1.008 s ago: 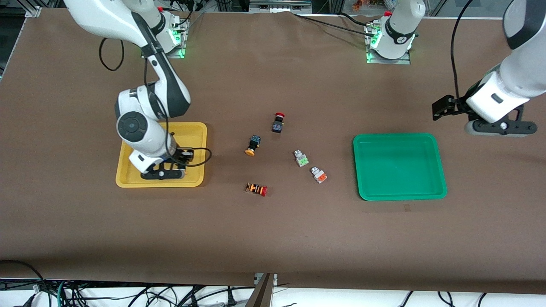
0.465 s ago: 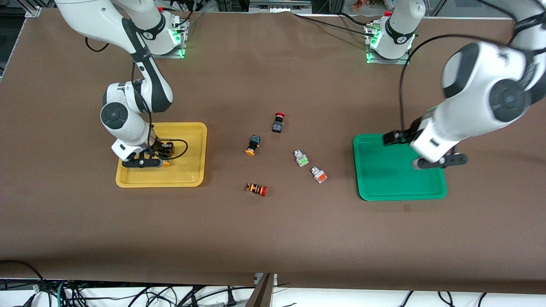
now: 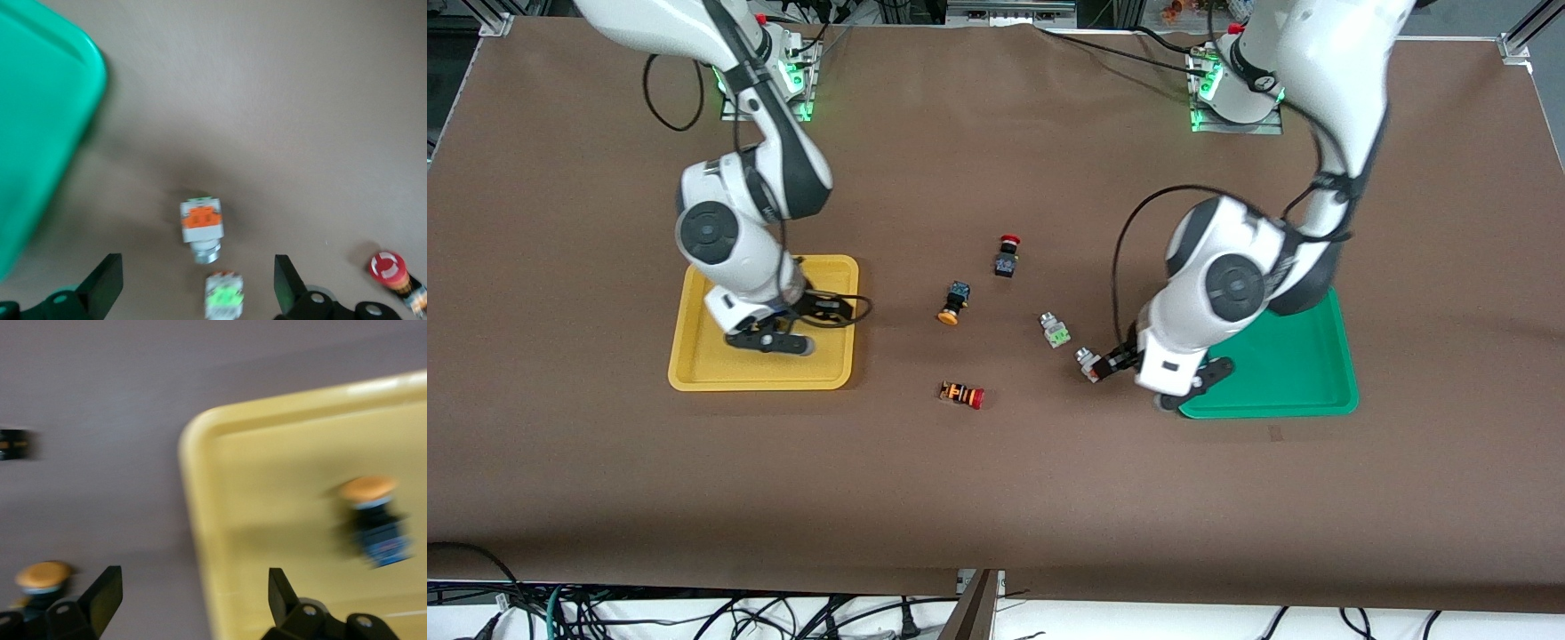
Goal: Place green and yellow buttons in trays
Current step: 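Grasp the orange-topped white button with the left gripper while the right gripper grasps another, then carry the orange button to the green tray while the right gripper carries yellow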
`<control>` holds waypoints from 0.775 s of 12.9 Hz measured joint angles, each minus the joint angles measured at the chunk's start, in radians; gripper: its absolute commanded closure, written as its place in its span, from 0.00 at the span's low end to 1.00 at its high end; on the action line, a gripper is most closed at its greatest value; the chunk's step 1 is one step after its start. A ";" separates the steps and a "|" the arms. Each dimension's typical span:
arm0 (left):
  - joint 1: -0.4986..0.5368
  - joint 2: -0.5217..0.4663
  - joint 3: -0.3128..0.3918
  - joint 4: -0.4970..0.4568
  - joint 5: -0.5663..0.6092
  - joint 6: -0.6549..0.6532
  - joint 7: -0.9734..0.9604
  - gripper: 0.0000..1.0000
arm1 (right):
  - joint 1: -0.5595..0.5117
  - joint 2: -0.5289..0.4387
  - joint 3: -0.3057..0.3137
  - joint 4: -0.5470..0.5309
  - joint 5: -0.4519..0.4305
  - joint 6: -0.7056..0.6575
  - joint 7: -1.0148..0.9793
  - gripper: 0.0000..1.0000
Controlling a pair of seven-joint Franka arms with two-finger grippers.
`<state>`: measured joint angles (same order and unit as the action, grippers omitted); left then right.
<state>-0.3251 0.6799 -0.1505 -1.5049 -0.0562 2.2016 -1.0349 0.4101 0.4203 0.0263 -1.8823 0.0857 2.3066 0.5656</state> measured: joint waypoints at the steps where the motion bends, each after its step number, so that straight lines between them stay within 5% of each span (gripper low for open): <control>1: -0.027 0.044 0.004 0.010 0.023 0.035 -0.077 0.00 | 0.031 0.040 0.023 0.038 0.006 0.004 0.100 0.04; 6: -0.082 0.127 0.023 0.022 0.073 0.053 -0.207 0.00 | 0.192 0.224 0.033 0.144 0.007 0.130 0.382 0.05; 7: -0.081 0.133 0.034 0.022 0.074 0.059 -0.207 0.11 | 0.199 0.243 0.033 0.145 0.007 0.153 0.392 0.09; 8: -0.079 0.143 0.041 0.022 0.074 0.080 -0.207 0.56 | 0.201 0.258 0.033 0.145 0.007 0.167 0.397 0.15; 10: -0.080 0.165 0.044 0.022 0.074 0.116 -0.207 0.91 | 0.201 0.275 0.031 0.144 0.007 0.183 0.398 0.33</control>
<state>-0.4050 0.8448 -0.1064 -1.4830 0.0178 2.3172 -1.2415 0.6114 0.6953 0.0577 -1.7379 0.0932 2.4893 0.9634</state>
